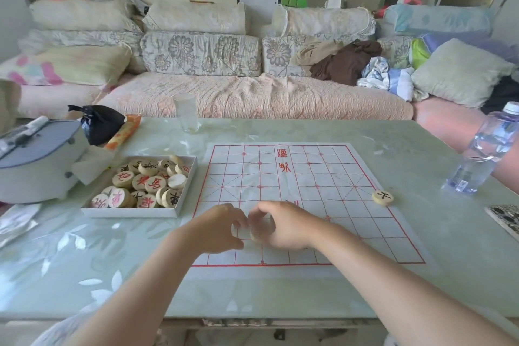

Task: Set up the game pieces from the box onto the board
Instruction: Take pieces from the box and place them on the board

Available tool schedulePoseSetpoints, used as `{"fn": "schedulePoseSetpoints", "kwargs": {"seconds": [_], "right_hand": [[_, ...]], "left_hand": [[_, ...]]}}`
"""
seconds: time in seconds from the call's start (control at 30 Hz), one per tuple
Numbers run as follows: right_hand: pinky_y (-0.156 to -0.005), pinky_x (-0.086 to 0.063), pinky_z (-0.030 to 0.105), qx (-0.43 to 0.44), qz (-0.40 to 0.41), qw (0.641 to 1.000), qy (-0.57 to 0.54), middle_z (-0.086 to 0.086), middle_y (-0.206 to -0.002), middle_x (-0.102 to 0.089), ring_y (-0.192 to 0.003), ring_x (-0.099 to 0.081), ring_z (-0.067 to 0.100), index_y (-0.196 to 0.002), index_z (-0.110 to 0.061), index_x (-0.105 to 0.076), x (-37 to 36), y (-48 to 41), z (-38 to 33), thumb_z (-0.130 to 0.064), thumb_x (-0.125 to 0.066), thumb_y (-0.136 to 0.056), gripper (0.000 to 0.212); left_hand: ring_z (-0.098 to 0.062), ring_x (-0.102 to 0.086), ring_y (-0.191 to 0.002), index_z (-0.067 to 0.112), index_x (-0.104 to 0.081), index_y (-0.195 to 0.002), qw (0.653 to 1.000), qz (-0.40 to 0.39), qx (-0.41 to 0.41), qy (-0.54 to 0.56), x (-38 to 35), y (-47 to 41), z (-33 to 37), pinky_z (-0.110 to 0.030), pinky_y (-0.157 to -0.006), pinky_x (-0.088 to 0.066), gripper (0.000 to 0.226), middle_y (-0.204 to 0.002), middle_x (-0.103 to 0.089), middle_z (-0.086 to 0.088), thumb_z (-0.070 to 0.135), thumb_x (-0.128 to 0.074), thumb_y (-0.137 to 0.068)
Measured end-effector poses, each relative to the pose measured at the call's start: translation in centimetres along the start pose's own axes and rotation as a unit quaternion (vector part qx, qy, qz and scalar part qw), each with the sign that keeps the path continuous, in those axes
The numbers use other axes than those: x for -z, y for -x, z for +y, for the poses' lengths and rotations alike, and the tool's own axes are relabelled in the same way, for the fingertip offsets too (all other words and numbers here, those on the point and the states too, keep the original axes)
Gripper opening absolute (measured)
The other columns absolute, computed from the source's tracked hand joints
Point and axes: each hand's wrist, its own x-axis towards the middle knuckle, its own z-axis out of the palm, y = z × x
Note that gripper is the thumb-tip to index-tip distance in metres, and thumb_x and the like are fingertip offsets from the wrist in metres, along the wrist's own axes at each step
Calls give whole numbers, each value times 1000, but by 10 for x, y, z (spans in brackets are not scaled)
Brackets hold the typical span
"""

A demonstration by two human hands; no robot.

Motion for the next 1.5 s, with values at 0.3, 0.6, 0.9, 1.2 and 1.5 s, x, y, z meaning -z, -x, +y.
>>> {"fn": "schedulePoseSetpoints", "kwargs": {"seconds": [0.3,0.6,0.9,1.2,1.5], "right_hand": [[-85,-44,17,-18,1,999,44,-21,-111,-60,-102,-57,4,-118,-34,-63,-2,5,3,-51,-71,-79,43],[-81,-54,28,-9,-134,988,81,-20,-109,-60,-93,-60,1,-111,-40,-63,3,19,-13,-41,-78,-71,43],[-82,-46,26,-35,-31,997,63,-18,-110,-58,-93,-57,5,-122,-40,-58,4,-1,-33,-41,-64,-86,36],[-90,-50,32,-2,76,997,32,-16,-108,-65,-103,-60,12,-113,-32,-66,-29,-90,-90,-27,-53,-93,25],[-91,-46,34,38,68,988,132,-2,-140,-50,-120,-56,22,-133,-28,-57,-56,-181,-149,-38,-51,-96,39]], "left_hand": [[-11,-36,-120,40,-54,-123,998,49,-9,-40,-7,15,-17,-31,-96,-41,48,-120,-44,10,51,-68,-78],[-14,-34,-124,36,-52,-130,996,70,-27,-47,-15,22,-20,-35,-99,-39,50,-129,-43,8,48,-65,-83],[-13,-41,-122,33,-57,-123,990,136,-32,-11,6,19,-36,-34,-96,-43,37,-123,-51,7,44,-60,-88],[-24,-46,-111,28,-65,-108,951,299,72,-41,50,19,-116,-38,-91,-43,20,-114,-58,2,26,-55,-91],[-25,-37,-115,33,-59,-120,932,312,183,-1,71,45,-205,-37,-96,-40,31,-118,-50,-1,33,-52,-90]]}}
